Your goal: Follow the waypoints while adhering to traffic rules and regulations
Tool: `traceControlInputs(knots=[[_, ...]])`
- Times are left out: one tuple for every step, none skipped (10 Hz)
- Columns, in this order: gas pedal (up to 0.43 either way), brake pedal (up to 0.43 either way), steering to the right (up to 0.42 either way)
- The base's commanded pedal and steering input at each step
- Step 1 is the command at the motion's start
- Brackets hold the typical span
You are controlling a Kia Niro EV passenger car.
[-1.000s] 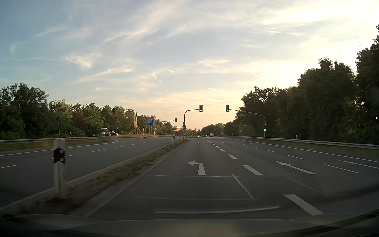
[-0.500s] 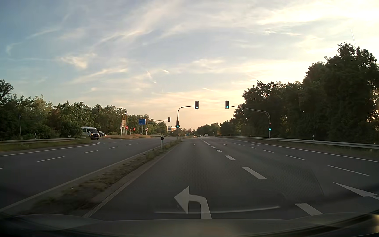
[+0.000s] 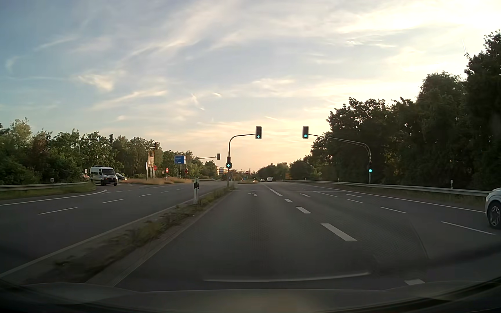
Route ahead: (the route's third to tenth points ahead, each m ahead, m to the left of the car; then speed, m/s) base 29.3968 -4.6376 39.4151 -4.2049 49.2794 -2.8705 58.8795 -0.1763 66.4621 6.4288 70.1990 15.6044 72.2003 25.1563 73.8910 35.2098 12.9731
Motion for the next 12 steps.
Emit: traceControlInputs(knots=[[0.000,0.122,0.006],[0.000,0.122,0.006],[0.000,0.122,0.005],[0.000,0.128,0.004],[0.000,0.128,0.004],[0.000,0.122,0.004],[0.000,0.128,0.004],[0.000,0.128,0.004],[0.000,0.128,0.004],[0.000,0.128,0.003],[0.000,0.128,0.002],[0.000,0.128,0.002]])
